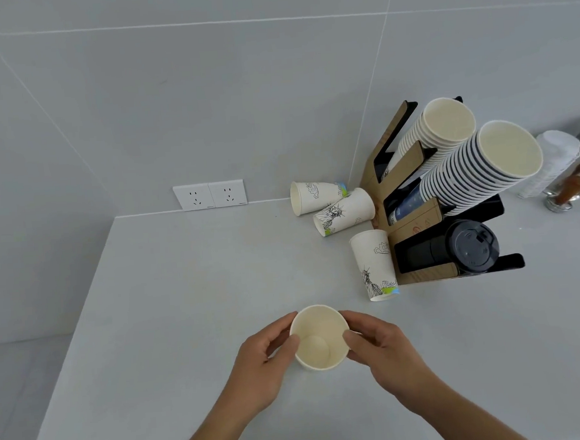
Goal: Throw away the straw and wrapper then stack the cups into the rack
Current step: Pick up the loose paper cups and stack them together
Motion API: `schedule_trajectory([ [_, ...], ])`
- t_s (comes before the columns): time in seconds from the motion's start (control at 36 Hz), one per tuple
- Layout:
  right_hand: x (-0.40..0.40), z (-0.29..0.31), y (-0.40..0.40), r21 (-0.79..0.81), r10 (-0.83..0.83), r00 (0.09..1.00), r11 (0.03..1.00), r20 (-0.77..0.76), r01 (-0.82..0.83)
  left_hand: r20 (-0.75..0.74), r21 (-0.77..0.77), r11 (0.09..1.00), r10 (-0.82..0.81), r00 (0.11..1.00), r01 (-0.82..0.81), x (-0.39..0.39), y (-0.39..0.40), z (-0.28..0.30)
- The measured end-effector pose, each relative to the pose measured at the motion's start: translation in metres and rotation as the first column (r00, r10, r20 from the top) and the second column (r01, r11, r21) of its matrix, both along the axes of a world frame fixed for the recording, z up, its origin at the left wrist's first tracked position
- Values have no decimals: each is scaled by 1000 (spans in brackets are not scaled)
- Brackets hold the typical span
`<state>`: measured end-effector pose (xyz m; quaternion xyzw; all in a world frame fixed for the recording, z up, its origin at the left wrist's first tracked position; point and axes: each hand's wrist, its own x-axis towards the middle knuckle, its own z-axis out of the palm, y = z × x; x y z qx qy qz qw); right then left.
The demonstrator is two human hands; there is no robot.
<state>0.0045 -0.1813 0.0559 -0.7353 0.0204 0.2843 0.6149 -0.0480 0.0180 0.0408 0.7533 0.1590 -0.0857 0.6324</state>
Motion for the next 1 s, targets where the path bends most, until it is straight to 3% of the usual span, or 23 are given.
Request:
schedule_trajectory([
  [0.11, 1, -3, 2, 1, -10, 1000, 1000, -12, 10, 0, -32, 997, 74, 997, -74, 1, -4, -2],
  [0.64, 6, -5, 3, 35, -96, 990, 994, -99, 100, -32, -5, 998, 59, 998, -59, 3, -3, -3],
  [0.81, 22, -11, -5, -41, -275, 957, 961, -92, 272, -72, -7, 994, 111, 991, -112, 11, 1, -4],
  [1.0, 55, -7, -15, -113, -356, 932, 931, -64, 348, -145, 20, 995, 103, 984, -102, 52, 11, 0],
])
